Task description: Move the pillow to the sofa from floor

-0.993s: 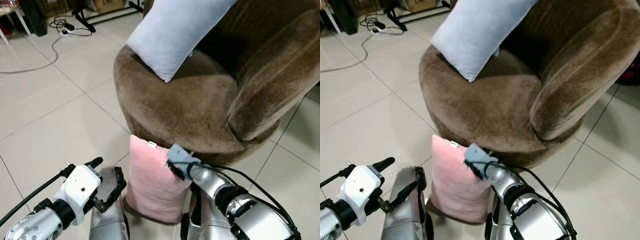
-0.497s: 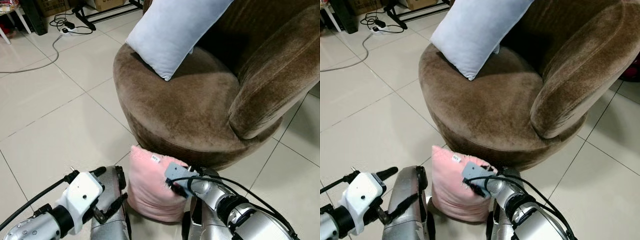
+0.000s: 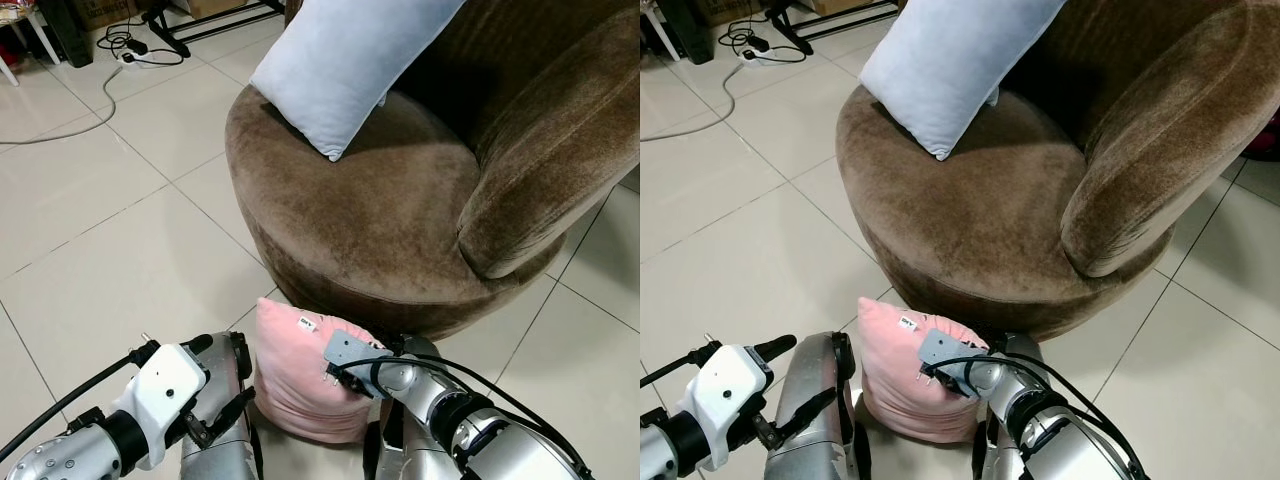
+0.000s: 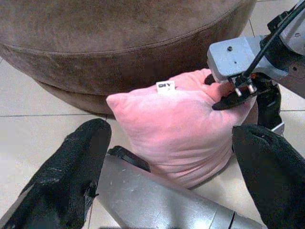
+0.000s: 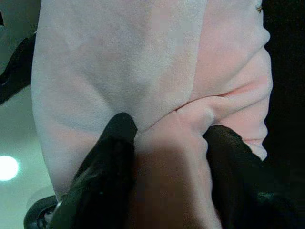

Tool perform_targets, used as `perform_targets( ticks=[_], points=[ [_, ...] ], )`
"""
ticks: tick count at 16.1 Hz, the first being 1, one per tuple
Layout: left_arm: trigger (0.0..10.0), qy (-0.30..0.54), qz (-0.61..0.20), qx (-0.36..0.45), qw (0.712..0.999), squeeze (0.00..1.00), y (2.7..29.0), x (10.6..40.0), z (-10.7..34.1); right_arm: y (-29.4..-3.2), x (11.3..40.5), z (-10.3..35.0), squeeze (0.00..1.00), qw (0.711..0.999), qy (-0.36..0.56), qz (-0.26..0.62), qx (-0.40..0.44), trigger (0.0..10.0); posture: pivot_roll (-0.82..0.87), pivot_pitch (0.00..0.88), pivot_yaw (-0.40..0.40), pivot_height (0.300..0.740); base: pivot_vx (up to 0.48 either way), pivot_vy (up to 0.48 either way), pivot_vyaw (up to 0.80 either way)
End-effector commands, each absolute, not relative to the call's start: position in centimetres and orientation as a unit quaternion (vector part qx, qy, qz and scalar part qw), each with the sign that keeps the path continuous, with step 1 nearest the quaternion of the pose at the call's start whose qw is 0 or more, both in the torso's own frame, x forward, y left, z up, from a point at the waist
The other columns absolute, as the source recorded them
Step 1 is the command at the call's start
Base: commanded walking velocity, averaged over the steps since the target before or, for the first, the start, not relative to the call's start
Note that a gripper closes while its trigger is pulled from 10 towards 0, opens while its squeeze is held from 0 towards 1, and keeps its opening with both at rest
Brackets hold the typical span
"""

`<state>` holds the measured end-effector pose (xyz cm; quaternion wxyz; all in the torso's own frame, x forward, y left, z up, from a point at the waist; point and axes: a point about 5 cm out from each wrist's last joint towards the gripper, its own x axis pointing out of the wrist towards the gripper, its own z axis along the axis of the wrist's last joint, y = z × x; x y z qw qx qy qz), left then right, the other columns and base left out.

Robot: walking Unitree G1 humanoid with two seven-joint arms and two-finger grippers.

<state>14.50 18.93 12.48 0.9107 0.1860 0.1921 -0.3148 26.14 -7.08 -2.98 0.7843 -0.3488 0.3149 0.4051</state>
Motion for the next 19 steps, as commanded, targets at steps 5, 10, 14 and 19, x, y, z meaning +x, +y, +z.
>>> perform_targets(
  ticks=[5,10,14,19],
  points=[
    [10.0,0.191,-0.324,0.186,0.908,0.59,18.75,14.37,12.79,-7.29,25.71,-3.39,0.00,0.784,0.323,0.401,-0.345,0.0,0.26,0.141,-0.016,0.486,0.000,0.000,0.00],
    [10.0,0.190,-0.323,0.185,0.909,0.59,18.76,14.47,12.69,-7.28,25.74,-3.35,0.00,0.787,0.323,0.401,-0.340,0.0,0.26,0.131,-0.019,0.486,0.000,0.000,0.00],
    [10.0,0.191,-0.322,0.184,0.909,0.59,18.80,14.44,12.60,-7.17,25.66,-3.37,0.00,0.792,0.326,0.401,-0.324,0.0,0.26,0.133,-0.019,0.486,0.000,0.000,0.00],
    [10.0,0.189,-0.321,0.183,0.910,0.59,18.71,14.56,12.46,-6.85,25.65,-3.20,0.00,0.805,0.318,0.404,-0.295,0.0,0.26,0.125,-0.021,0.486,0.000,0.000,0.00]
  ],
)
